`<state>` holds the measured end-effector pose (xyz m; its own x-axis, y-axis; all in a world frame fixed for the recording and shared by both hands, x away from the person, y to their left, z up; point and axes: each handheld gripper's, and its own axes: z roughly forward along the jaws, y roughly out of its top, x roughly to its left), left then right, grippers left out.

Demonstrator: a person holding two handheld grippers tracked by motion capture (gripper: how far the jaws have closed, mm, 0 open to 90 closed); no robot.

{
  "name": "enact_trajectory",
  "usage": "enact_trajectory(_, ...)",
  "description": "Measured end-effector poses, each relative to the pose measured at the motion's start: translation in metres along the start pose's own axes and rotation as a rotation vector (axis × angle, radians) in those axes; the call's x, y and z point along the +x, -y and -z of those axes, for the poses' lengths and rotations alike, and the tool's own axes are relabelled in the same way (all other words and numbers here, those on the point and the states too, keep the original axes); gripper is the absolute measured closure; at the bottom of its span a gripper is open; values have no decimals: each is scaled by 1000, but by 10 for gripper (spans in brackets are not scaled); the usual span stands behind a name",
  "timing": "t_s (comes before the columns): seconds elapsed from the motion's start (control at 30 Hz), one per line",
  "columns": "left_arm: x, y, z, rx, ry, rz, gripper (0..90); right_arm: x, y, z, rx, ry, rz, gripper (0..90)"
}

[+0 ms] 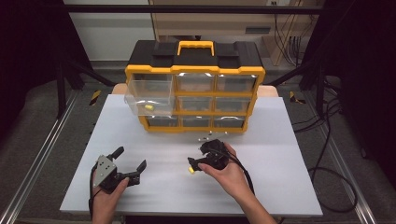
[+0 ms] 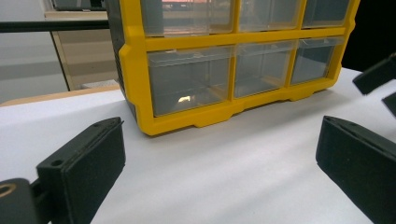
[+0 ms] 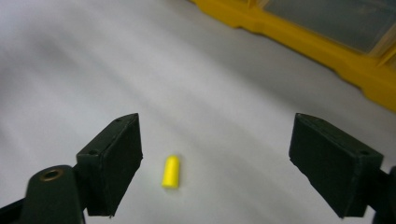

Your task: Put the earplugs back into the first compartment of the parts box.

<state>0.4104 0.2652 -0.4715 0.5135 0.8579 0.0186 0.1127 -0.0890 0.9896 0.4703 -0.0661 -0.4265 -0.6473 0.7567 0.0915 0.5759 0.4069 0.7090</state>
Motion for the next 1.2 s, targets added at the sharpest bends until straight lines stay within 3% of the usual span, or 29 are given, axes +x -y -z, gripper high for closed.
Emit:
enact_trajectory(0.13, 1, 0, 1, -7, -3, 2, 12, 4, 5, -7, 25, -15, -2, 236)
enact_trajectory(0.2, 1, 0, 1, -9, 4, 3, 12, 8, 7, -10, 41, 5, -7, 243)
enact_trajectory(0.27, 1, 1, 2, -3, 5, -1, 12, 11, 9, -14, 47, 18, -12, 301)
enact_trajectory(0.37, 1, 1, 4, -1, 6, -3, 12, 15, 14, -20, 69, 1, -20, 345)
enact_trajectory(0.63, -1, 0, 2, -9, 14, -19, 12, 19, 22, -29, 72, 0, -38, 506)
enact_trajectory(0.87, 2, -1, 3, -20, 12, -8, 13, 21, 24, -29, 89, -39, -20, 628)
enact_trajectory(0.97, 1, -1, 4, -22, 18, -7, 13, 22, 25, -30, 84, -35, 0, 660)
enact_trajectory(1.0, 1, -1, 4, -22, 21, -10, 13, 24, 25, -30, 96, -25, -21, 667)
enact_trajectory(1.07, 0, -1, 4, -22, 25, -15, 13, 24, 26, -32, 91, -27, 4, 680)
enact_trajectory(1.1, -1, -1, 4, -23, 25, -16, 13, 25, 26, -32, 105, -27, -11, 696)
enact_trajectory(1.2, 0, -1, 4, -24, 24, -15, 13, 26, 28, -33, 106, -8, 21, 736)
